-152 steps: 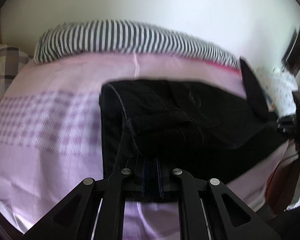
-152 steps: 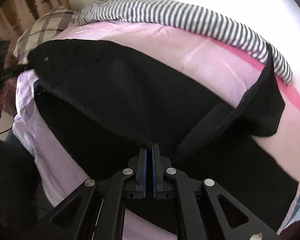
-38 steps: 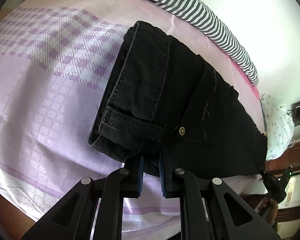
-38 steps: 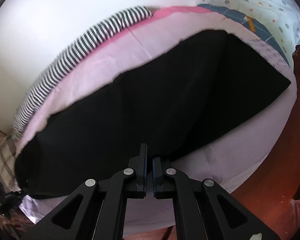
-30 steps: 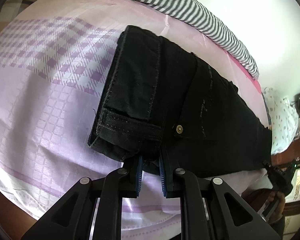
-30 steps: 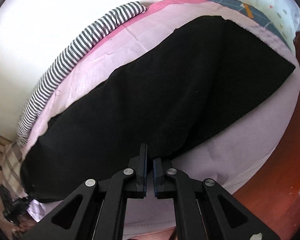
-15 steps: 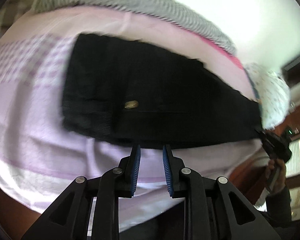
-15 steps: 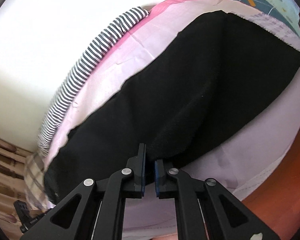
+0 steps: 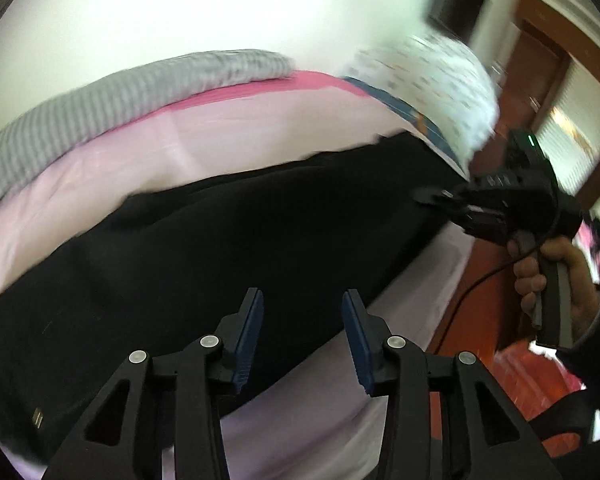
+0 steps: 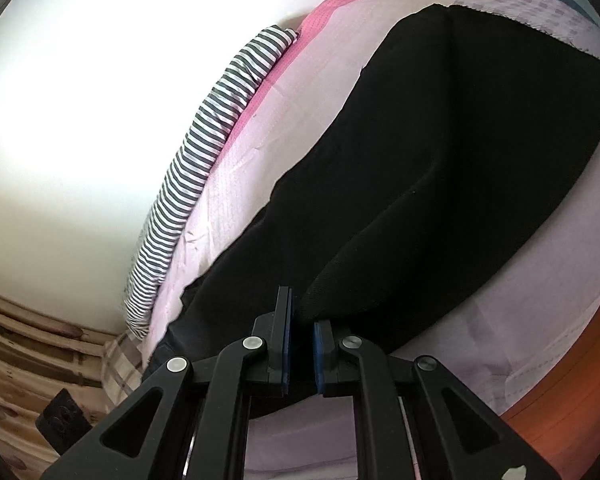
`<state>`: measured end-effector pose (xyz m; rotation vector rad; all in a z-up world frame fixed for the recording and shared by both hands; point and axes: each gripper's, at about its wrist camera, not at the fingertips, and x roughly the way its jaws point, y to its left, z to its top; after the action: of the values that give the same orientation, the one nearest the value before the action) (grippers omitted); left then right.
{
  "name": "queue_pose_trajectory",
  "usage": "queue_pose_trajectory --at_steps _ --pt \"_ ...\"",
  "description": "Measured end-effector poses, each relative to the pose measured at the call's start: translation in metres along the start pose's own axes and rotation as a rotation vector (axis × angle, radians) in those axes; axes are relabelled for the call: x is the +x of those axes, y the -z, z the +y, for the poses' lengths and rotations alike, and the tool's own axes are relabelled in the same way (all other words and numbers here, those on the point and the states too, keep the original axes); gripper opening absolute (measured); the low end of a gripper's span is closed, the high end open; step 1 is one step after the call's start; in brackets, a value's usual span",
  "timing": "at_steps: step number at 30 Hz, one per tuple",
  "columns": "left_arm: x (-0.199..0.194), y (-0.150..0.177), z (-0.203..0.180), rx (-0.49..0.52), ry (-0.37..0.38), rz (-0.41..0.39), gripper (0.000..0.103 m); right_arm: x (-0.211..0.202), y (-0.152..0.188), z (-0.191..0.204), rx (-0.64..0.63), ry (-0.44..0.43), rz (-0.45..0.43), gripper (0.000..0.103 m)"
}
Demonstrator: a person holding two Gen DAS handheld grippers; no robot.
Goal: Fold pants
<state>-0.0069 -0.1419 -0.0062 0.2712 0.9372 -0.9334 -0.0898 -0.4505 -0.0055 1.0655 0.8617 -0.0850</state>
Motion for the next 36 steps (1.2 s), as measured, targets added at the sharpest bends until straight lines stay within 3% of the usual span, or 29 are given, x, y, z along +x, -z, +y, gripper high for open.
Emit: queue_pose_trajectory --at_steps 5,13,15,16,19,22,29,33,36 --pt "0.050 -0.022 -0.055 0.154 0.019 0.036 0.043 0.002 0.000 -0.003 0.025 -0.015 0.003 0.010" --pt "0.111 -0.036 -0.087 0.172 -0.006 0.110 0.043 0.000 0.003 -0.010 0.066 -0.043 -0.006 0.011" --pt "0.119 -0.037 -0.089 0.169 -0.008 0.127 0.031 -0.002 0.005 -0.013 0.070 -0.050 -0.019 0.012" --pt "0.121 -0.038 -0.089 0.170 -0.023 0.127 0.016 -0.001 0.006 -0.014 0.070 -0.051 -0.025 0.012" --pt "0.123 -0.040 -0.080 0.134 -0.017 0.139 0.007 -0.001 0.007 -0.022 0.101 -0.055 -0.051 0.012" --pt "0.119 -0.043 -0.079 0.130 -0.005 0.133 0.006 -0.011 0.001 -0.030 0.119 -0.062 -0.122 0.011" --pt "0.110 -0.045 -0.086 0.158 -0.008 0.095 0.006 -0.018 -0.017 -0.032 0.133 -0.101 -0.197 0.011" --pt "0.106 -0.049 -0.086 0.176 -0.009 0.076 0.006 -0.015 -0.022 -0.020 0.076 -0.038 -0.215 0.011" --pt "0.103 -0.049 -0.079 0.145 0.008 0.081 0.006 -0.007 -0.022 -0.022 0.100 -0.013 -0.204 0.011"
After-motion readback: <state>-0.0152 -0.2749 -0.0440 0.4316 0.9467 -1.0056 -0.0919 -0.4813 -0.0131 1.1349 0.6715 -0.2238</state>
